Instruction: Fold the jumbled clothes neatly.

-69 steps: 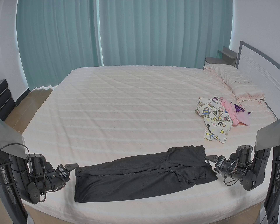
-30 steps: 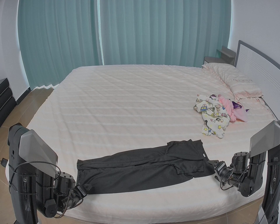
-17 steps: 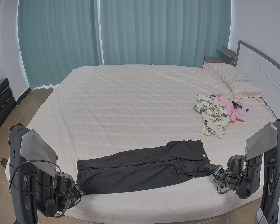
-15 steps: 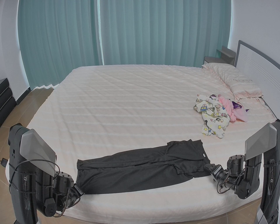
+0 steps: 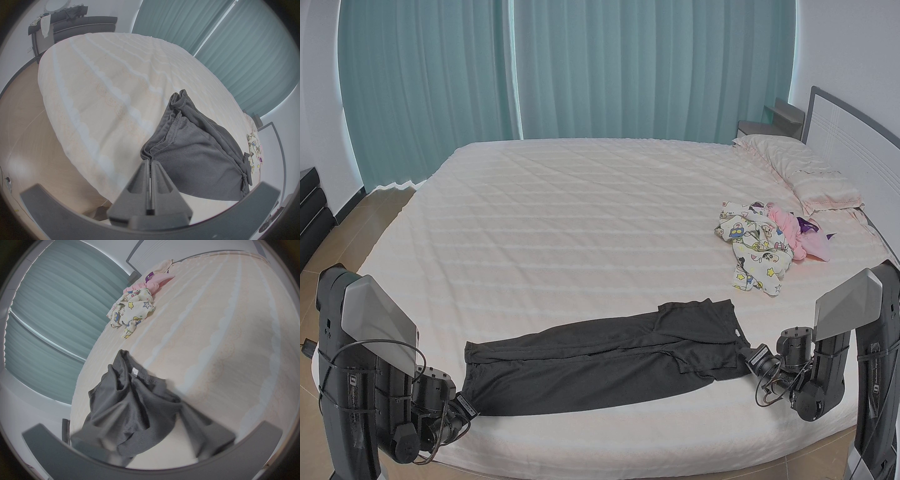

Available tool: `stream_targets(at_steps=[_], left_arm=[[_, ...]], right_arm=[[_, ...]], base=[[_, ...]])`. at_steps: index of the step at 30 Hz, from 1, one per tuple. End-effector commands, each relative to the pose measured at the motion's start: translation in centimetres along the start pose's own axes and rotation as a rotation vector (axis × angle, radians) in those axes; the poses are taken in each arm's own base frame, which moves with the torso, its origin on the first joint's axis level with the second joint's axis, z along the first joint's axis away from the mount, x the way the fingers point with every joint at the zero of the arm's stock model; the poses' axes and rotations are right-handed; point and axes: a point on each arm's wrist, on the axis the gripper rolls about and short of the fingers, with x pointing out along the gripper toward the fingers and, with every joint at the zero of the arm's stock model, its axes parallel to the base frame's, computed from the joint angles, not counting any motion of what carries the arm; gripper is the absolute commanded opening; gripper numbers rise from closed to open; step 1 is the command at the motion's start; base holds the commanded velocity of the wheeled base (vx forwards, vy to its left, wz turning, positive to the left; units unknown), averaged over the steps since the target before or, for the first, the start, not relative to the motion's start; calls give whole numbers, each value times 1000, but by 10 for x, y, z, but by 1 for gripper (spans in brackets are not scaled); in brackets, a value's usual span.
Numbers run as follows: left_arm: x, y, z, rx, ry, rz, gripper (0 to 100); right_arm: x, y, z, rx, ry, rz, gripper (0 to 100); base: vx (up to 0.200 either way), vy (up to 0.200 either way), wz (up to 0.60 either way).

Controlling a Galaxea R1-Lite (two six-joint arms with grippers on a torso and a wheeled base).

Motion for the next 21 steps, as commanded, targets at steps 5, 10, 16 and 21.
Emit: stream_targets(at_steps=[5, 10, 16, 21], left_arm=[[-1, 4, 2, -9, -2, 16, 0], [0, 6, 1, -8, 7, 26, 0], [0, 11, 7, 4, 6, 46, 0], [-3, 16, 10, 22, 42, 64, 0]], right_arm=[[-7, -7, 2, -7, -20, -37, 0], [-15, -10, 4, -6, -17, -56, 0], [-19, -15, 11, -7, -35, -69, 0], [-23, -20, 11, -22, -20, -86, 0]], base=[[0, 0, 0], [0, 0, 0], [0, 0, 0], [0, 0, 0]])
